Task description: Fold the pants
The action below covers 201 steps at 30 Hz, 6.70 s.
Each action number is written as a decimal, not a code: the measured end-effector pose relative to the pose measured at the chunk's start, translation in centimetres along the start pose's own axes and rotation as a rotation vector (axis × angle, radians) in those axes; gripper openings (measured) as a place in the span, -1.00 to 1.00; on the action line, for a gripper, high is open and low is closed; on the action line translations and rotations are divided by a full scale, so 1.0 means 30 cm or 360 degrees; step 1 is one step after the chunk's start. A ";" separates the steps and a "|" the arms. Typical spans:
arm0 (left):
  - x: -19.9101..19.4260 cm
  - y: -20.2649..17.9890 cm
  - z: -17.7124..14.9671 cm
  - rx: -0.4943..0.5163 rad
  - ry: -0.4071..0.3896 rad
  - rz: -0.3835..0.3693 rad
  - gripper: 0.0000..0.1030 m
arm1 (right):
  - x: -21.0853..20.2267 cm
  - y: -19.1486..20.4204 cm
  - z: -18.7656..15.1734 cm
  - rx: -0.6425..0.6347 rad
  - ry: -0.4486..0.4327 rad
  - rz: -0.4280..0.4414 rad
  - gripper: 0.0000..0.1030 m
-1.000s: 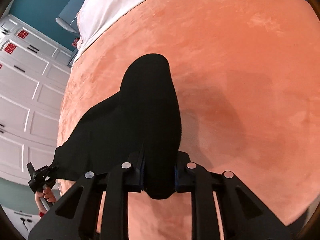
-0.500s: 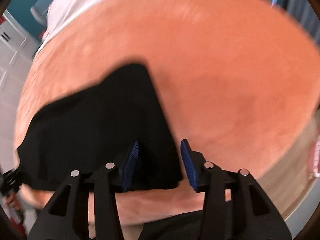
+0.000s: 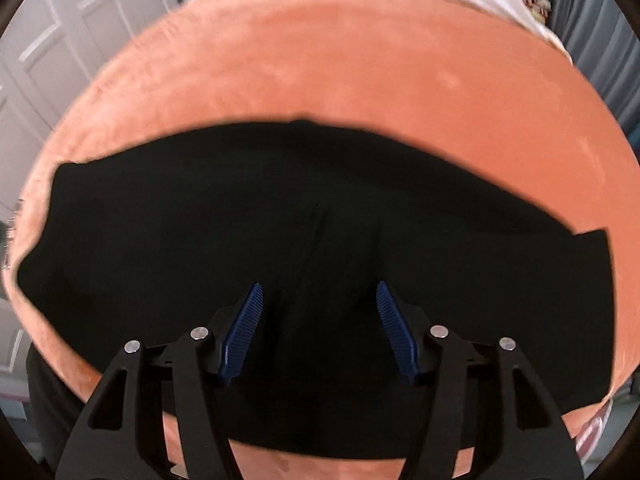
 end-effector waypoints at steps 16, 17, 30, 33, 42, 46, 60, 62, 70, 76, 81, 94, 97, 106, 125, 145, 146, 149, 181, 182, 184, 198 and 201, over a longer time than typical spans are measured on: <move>0.042 -0.061 -0.062 0.0097 0.0084 -0.0101 0.45 | -0.035 0.186 0.180 -0.0015 -0.0138 0.0033 -0.71; 0.041 -0.064 -0.064 0.0103 0.0089 -0.0102 0.45 | -0.008 0.205 0.151 -0.0053 -0.0074 0.0029 -0.67; 0.144 -0.019 -0.094 0.0070 0.0227 -0.0111 0.50 | -0.229 -0.026 0.126 0.0126 -0.0297 0.0170 -0.82; 0.166 0.007 -0.099 0.0004 0.0276 -0.0123 0.49 | -0.185 -0.098 0.092 0.0186 -0.0247 0.0127 -0.82; 0.090 -0.064 -0.092 0.0135 0.0202 -0.0120 0.53 | 0.021 0.156 0.118 -0.0006 -0.0106 0.0122 -0.85; 0.093 -0.097 -0.092 0.0137 0.0224 -0.0150 0.60 | 0.004 0.134 0.152 0.0086 -0.0088 0.0257 -0.85; 0.029 -0.180 -0.103 0.0128 0.0273 -0.0250 0.60 | -0.350 -0.494 -0.023 0.0544 -0.0461 0.0021 -0.85; 0.032 -0.215 -0.115 0.0138 0.0315 -0.0278 0.60 | -0.245 -0.624 -0.086 0.0671 -0.0284 0.0012 -0.93; 0.053 -0.284 -0.155 0.0069 0.0465 -0.0452 0.68 | -0.191 -0.459 0.019 0.0434 -0.0208 -0.0002 -0.82; 0.209 -0.107 -0.096 -0.0253 0.0529 -0.0501 0.68 | -0.281 -0.249 0.015 0.0475 -0.0326 0.0178 -0.44; 0.372 -0.043 -0.097 -0.0547 0.0705 -0.0794 0.68 | -0.273 -0.080 -0.037 0.0393 -0.0280 0.0314 -0.26; 0.430 0.005 -0.123 -0.0583 0.0657 -0.0597 0.74 | -0.293 -0.167 -0.026 0.0404 -0.0223 0.0425 -0.25; 0.403 -0.029 -0.091 -0.0533 0.0562 -0.0514 0.51 | -0.321 -0.183 -0.044 0.0452 -0.0233 0.0445 -0.25; -0.093 -0.201 0.091 -0.0147 0.0107 -0.0799 -0.63 | -0.392 -0.277 -0.059 0.0523 -0.0336 0.0421 -0.19; -0.410 -0.574 -0.058 0.0257 0.0007 -0.0922 0.51 | -0.394 -0.554 -0.142 0.0720 -0.0318 0.0556 0.02; -0.255 -0.386 -0.114 0.0239 0.0149 -0.0618 0.51 | -0.143 -0.210 0.102 0.0344 0.0040 0.0933 -0.55; -0.254 -0.386 -0.114 0.0236 0.0159 -0.0619 0.51 | -0.174 -0.207 0.109 0.0328 -0.0001 0.0928 -0.56; -0.268 -0.372 -0.105 0.0216 0.0150 -0.0635 0.51 | -0.361 -0.251 0.157 0.0315 -0.0246 0.0933 -0.95; -0.267 -0.506 -0.120 0.0323 0.0182 -0.0602 0.62 | -0.511 -0.518 0.077 0.0382 -0.0432 0.0578 -0.71; -0.258 -0.525 -0.128 0.0328 0.0204 -0.0614 0.62 | -0.476 -0.549 0.066 0.0352 -0.0377 0.0503 -0.52; -0.250 -0.568 -0.143 0.0356 0.0251 -0.0629 0.61 | -0.288 -0.650 -0.013 0.0389 -0.0023 0.0284 -0.37; -0.265 -0.720 -0.166 0.0490 0.0289 -0.0602 0.62 | -0.319 -0.680 -0.023 -0.0089 -0.0352 0.0179 -0.51; -0.261 -0.729 -0.172 0.0522 0.0283 -0.0566 0.62 | -0.320 -0.632 -0.084 -0.0349 -0.0323 0.0161 -0.51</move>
Point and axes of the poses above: each gripper's, at about its wrist camera, not at the fingertips, and x roughly the way its jaws point, y to its left, z to its top, the point moved 3 cm from there along x, roughly the way its jaws point, and after that the axes turned 9 degrees about z, right-handed, at the moved point
